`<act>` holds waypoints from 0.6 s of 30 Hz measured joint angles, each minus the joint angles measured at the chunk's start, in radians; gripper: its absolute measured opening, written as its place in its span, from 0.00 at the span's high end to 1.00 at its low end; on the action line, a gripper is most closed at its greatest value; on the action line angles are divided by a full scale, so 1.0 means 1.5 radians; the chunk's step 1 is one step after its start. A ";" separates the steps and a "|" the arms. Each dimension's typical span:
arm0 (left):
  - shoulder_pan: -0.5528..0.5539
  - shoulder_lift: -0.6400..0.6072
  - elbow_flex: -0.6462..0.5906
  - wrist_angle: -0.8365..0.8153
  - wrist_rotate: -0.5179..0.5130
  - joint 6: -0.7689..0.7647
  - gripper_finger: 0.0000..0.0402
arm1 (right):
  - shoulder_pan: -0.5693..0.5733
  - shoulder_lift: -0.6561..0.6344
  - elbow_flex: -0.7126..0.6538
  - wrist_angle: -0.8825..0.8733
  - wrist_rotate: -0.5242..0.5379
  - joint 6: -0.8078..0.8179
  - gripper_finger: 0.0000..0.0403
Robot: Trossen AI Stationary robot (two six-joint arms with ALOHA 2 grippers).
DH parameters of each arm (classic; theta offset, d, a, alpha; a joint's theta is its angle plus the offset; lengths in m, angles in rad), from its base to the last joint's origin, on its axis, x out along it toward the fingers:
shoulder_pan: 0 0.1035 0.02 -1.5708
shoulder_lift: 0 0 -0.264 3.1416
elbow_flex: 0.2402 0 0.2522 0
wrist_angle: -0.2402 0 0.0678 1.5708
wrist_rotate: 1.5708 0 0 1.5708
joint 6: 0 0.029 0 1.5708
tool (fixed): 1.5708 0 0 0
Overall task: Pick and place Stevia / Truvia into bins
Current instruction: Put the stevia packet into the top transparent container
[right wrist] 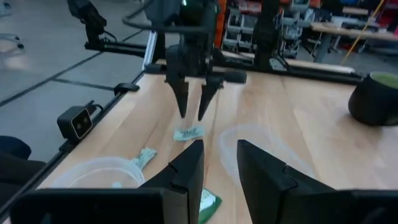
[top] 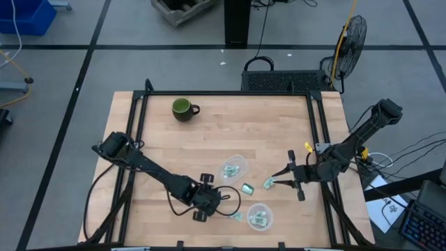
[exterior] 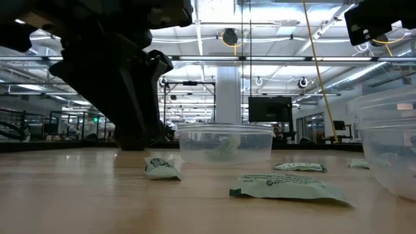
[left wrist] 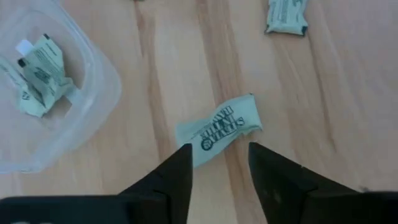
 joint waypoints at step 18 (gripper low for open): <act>0.042 0.059 0.002 0.055 0.045 0.103 0.54 | 0.000 -0.006 0.000 0.086 0.000 -0.128 0.78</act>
